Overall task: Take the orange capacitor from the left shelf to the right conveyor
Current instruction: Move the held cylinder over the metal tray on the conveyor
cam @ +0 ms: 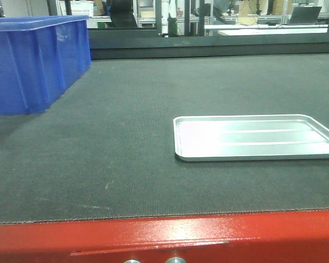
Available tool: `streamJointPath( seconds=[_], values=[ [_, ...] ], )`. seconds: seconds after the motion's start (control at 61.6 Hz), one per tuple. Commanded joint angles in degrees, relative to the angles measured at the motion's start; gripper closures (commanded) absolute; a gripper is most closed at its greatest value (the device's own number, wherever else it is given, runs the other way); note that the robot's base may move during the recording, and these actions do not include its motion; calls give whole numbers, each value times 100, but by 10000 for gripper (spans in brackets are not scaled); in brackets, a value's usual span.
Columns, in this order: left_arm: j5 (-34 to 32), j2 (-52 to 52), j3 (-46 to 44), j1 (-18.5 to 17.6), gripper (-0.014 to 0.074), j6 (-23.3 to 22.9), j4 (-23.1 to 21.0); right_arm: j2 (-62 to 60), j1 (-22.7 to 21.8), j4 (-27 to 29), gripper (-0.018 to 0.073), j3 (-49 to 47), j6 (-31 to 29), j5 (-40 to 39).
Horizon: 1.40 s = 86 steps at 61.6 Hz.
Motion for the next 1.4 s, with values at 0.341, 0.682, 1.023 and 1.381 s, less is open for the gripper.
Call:
streamJointPath(
  seconds=[0.341, 0.682, 1.023, 1.381],
  values=[
    [-496, 46, -34, -28, 701, 0, -31, 3625, -463, -1727, 501, -321, 1479, -2224],
    [-496, 46, -34, -28, 701, 0, -31, 6002, -2379, -1620, 501, -776, 1840, -4314],
    [-496, 46, -34, -28, 701, 0, -31, 7902, -2472, -1625, 501, -776, 1153, -5596],
    [-496, 46, -34, -28, 701, 0, -31, 9094, -2472, -19, 397, -776, 110, -6666]
  ],
)
